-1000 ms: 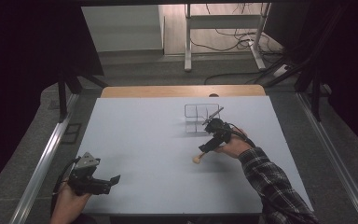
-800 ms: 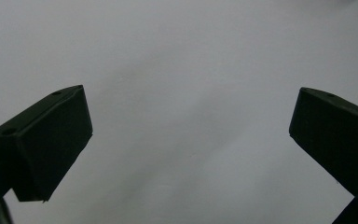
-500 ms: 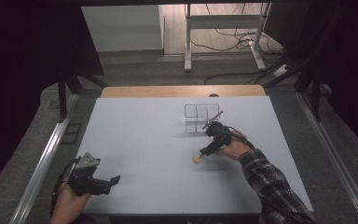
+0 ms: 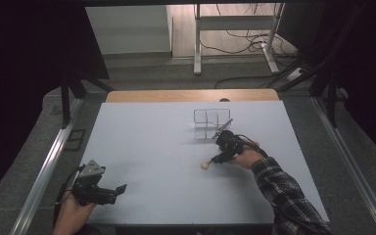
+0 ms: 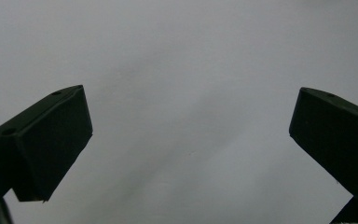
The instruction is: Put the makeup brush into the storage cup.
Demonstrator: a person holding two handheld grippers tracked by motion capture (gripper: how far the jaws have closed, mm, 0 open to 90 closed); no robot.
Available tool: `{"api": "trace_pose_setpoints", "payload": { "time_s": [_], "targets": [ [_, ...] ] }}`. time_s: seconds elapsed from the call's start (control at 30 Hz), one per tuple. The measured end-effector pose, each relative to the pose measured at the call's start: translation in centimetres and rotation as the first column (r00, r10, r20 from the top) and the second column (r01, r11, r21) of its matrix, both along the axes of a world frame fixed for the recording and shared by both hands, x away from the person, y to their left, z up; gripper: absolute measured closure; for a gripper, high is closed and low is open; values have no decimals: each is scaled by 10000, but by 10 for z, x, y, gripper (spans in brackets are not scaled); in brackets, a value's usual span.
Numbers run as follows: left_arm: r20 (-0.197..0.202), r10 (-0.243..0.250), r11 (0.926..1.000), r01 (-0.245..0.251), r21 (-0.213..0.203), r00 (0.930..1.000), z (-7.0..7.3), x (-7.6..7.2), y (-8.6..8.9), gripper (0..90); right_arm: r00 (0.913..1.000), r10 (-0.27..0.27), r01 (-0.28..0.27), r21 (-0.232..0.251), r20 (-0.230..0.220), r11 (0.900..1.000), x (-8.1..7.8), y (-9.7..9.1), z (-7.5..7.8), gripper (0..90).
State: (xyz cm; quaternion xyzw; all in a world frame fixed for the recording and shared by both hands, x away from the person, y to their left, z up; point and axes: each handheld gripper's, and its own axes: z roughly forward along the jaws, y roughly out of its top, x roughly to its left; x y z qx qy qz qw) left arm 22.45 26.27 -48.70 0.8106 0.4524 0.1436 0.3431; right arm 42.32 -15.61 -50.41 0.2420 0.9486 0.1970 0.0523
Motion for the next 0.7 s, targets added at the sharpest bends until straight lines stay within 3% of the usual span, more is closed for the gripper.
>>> {"api": "trace_pose_setpoints", "payload": {
  "time_s": [0.2, 0.27, 0.4, 0.7],
  "targets": [
    [-4, -10, 10000, 10, 10, 10000, 0, 0, 0, 0, 9992, 407, -408, -544, -33, 9977, -3, 2, 4, 819],
    [-8, 5, 10000, -5, 11, 10000, 0, 0, 0, 0, 9980, 617, -623, -816, -100, 9947, -4, 7, 5, 837],
    [-2, 25, 10000, -25, 17, 10000, 0, -1, 0, 0, 9985, 437, -470, -1086, -320, 9930, -2, 10, 7, 839],
    [18, 31, 10000, -31, 30, 10000, 0, 0, 0, 0, 9989, -168, 163, -108, -434, 9998, -5, 0, 9, 838]
  ]
}}
